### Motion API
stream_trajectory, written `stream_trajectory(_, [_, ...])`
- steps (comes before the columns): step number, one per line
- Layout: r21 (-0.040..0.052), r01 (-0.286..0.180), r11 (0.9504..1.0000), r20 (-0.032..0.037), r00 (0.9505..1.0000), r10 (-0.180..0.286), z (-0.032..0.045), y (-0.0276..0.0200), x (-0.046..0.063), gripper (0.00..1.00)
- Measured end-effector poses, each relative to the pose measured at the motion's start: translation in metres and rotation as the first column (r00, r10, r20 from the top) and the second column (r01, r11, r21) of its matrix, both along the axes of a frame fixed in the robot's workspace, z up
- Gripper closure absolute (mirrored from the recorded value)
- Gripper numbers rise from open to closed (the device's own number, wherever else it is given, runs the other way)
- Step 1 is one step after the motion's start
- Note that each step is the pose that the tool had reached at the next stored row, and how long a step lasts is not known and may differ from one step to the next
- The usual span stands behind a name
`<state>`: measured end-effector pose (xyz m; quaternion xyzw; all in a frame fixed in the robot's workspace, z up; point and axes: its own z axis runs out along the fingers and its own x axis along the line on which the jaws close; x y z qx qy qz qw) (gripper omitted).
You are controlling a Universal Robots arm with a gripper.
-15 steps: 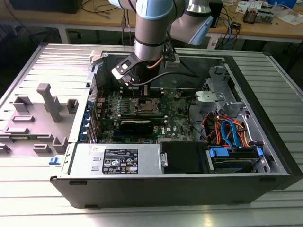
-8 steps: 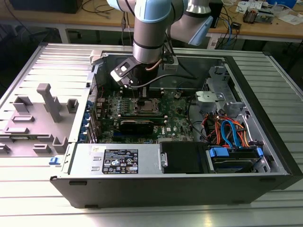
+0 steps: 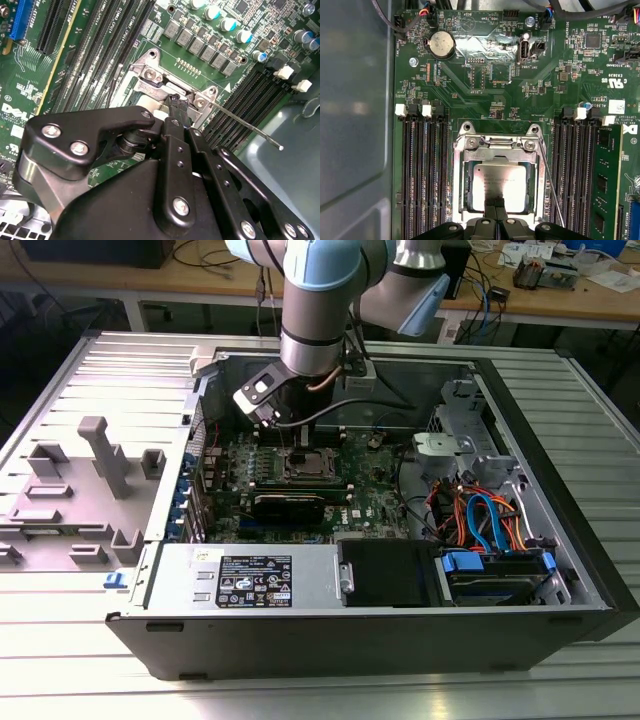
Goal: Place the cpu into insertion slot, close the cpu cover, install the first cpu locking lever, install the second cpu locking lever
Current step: 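Close the cpu cover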
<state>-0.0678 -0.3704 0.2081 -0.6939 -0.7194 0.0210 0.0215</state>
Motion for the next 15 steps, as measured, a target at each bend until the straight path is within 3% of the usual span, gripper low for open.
stream_trajectory(5, [-0.0008, 0.000, 1.0000, -0.0003, 1.0000, 0.000, 0.0040, 0.0000, 0.0001, 0.89])
stream_trajectory(15, [-0.0009, 0.000, 1.0000, -0.0019, 1.0000, 0.000, 0.0042, 0.0000, 0.0026, 0.89])
